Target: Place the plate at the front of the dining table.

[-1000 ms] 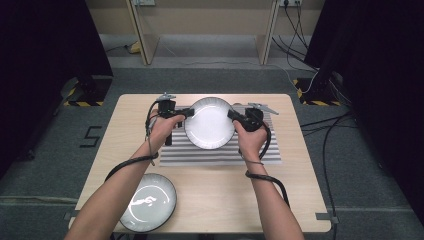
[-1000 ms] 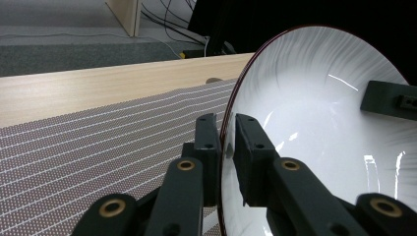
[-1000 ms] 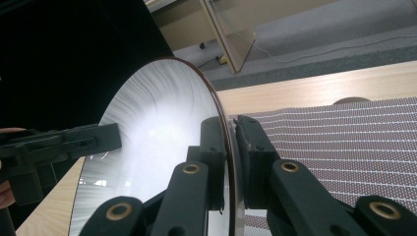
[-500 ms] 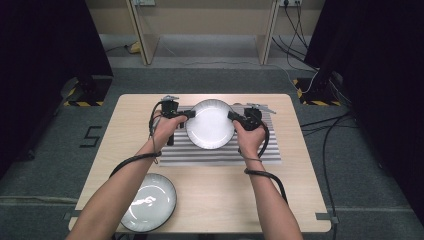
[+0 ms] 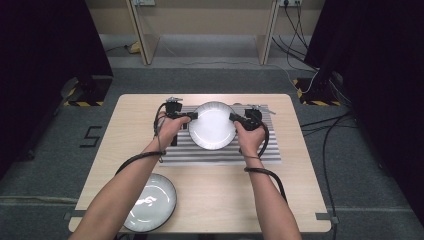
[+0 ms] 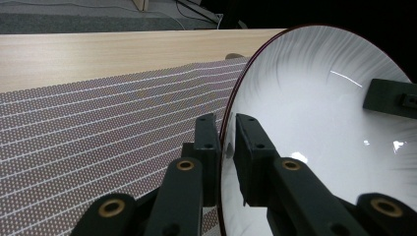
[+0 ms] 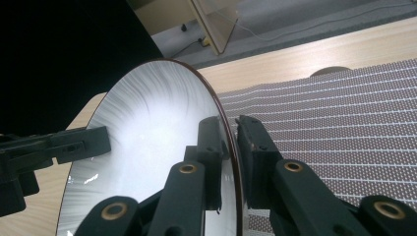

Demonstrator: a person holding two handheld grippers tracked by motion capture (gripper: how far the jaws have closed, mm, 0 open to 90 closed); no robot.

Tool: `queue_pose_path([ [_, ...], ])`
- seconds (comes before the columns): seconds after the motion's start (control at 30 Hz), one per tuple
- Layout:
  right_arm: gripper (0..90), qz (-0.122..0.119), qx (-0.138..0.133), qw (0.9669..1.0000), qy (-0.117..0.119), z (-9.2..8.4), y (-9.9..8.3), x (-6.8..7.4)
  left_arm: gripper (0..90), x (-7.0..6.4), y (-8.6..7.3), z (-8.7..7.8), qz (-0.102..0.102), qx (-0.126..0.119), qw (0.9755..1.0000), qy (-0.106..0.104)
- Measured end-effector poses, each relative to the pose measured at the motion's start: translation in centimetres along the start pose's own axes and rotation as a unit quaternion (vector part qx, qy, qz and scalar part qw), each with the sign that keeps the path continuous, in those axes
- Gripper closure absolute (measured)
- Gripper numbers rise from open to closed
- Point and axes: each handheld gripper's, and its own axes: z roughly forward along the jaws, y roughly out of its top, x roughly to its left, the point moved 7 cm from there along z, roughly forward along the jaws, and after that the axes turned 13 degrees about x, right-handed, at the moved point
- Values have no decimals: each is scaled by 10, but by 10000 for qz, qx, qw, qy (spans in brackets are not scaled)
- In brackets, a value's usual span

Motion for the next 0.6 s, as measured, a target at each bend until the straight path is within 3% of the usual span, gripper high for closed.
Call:
queue_pose_path([
  [0.6,788,216,210,9992,-250,19,-7,-22,797,7,-7,29,-189,195,9996,48],
])
